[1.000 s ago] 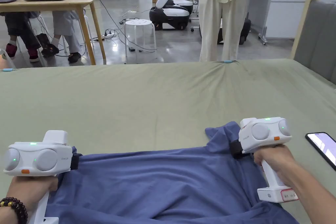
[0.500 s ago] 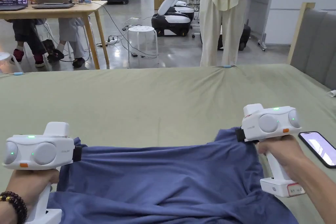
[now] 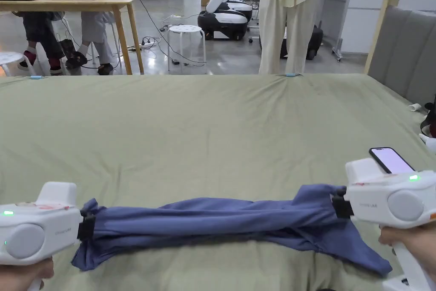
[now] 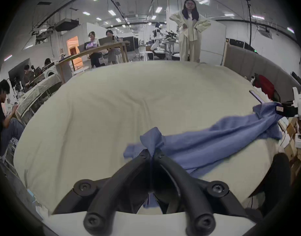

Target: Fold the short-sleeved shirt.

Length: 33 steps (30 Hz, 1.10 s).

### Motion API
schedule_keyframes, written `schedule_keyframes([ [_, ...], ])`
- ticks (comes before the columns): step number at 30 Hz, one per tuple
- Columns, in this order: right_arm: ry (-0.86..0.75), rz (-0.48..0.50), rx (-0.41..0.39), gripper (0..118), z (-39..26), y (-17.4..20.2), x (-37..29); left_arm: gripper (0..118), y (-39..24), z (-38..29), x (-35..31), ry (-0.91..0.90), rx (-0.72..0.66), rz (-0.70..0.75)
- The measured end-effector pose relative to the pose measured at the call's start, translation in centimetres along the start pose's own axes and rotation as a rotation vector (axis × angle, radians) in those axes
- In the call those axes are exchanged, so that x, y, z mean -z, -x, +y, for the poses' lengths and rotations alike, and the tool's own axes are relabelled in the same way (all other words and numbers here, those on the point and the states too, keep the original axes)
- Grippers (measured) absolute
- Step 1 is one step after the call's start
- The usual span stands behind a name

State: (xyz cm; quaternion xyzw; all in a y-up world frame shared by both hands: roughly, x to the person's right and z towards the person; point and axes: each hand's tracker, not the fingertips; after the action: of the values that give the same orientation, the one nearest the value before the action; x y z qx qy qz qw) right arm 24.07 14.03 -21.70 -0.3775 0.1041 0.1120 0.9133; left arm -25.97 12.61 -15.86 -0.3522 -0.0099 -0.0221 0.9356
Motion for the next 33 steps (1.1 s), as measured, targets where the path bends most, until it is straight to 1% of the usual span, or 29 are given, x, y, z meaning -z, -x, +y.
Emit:
schedule_keyframes([
  [2, 0.054, -0.016, -0.034, 3, -1.8, 0.4, 1.2, 1, -0.4, -1.2, 0.3, 0.019, -0.016, -0.001],
  [4, 0.097, -0.038, -0.051, 3, -2.7, 0.2, 3.2, 1, -0.6, -2.2, 1.2, 0.047, -0.024, 0.005],
  [6, 0.105, -0.038, -0.041, 3, -3.3, 0.0, 4.5, 1, -0.8, -2.7, 2.2, 0.078, -0.024, -0.003],
  [9, 0.12, -0.034, -0.028, 3, -3.2, -0.6, 5.3, 1, -1.3, -3.2, 3.0, 0.075, -0.016, 0.012],
  [14, 0.122, -0.04, -0.054, 3, -3.4, -0.5, 5.3, 2, -1.3, -3.0, 3.6, 0.069, -0.014, 0.025],
  [15, 0.118, -0.043, -0.051, 4, -3.4, -0.5, 5.2, 4, -1.2, -3.0, 3.6, 0.067, -0.016, 0.023],
  [16, 0.109, -0.045, -0.044, 10, -3.4, -0.4, 5.0, 8, -1.1, -2.9, 3.6, 0.064, -0.021, 0.021],
  [17, 0.09, -0.04, -0.044, 19, -3.4, -0.5, 4.6, 18, -1.1, -2.9, 3.0, 0.058, -0.025, 0.019],
  [18, 0.071, -0.052, -0.044, 38, -3.3, -0.4, 4.0, 36, -1.0, -2.7, 2.7, 0.048, -0.024, 0.019],
  [19, 0.054, -0.062, -0.035, 77, -3.2, -0.4, 2.9, 76, -0.9, -2.5, 2.3, 0.031, -0.018, 0.02],
  [20, 0.046, -0.062, -0.023, 103, -2.8, -0.5, 2.0, 108, -0.8, -2.2, 1.8, 0.013, -0.002, 0.036],
  [21, 0.033, -0.053, -0.011, 117, -2.5, -0.5, 1.2, 118, -0.6, -1.9, 1.5, 0.007, 0.009, 0.047],
  [22, -0.012, -0.029, -0.002, 118, -2.1, -0.4, 0.3, 110, -0.4, -1.5, 1.1, 0.006, 0.014, 0.046],
  [23, -0.057, -0.016, 0.006, 117, -1.6, -0.3, -0.6, 110, -0.3, -0.9, 0.3, -0.038, 0.024, 0.034],
  [24, -0.075, -0.006, 0.007, 114, -1.0, -0.1, -1.1, 110, -0.2, -0.4, -0.2, -0.052, 0.001, 0.011],
  [26, -0.079, -0.012, -0.005, 104, 0.3, 0.6, -1.4, 103, -0.1, 0.7, -0.7, -0.052, -0.009, 0.032],
  [27, -0.104, -0.024, -0.021, 104, 0.8, 1.1, -1.5, 103, -0.2, 1.2, -0.9, -0.063, -0.01, 0.042],
  [28, -0.137, -0.042, -0.029, 87, 1.3, 1.4, -1.5, 89, -0.2, 1.7, -1.1, -0.085, -0.001, 0.054],
  [29, -0.14, -0.059, -0.016, 64, 1.8, 1.8, -1.2, 69, -0.5, 2.0, -1.1, -0.102, 0.01, 0.08],
  [30, -0.145, -0.054, -0.004, 30, 2.1, 2.0, -0.9, 41, -0.6, 2.3, -1.1, -0.11, 0.009, 0.101],
  [31, -0.163, -0.046, 0.021, 0, 2.3, 2.1, -0.6, 7, -0.7, 2.5, -1.1, -0.113, 0.004, 0.103],
  [32, -0.169, -0.037, 0.045, 0, 2.6, 2.2, -0.5, 0, -0.6, 2.6, -1.0, -0.118, -0.012, 0.105],
  [33, -0.164, -0.022, 0.053, 0, 2.7, 2.3, -0.4, 0, -0.5, 2.6, -1.1, -0.119, -0.027, 0.094],
])
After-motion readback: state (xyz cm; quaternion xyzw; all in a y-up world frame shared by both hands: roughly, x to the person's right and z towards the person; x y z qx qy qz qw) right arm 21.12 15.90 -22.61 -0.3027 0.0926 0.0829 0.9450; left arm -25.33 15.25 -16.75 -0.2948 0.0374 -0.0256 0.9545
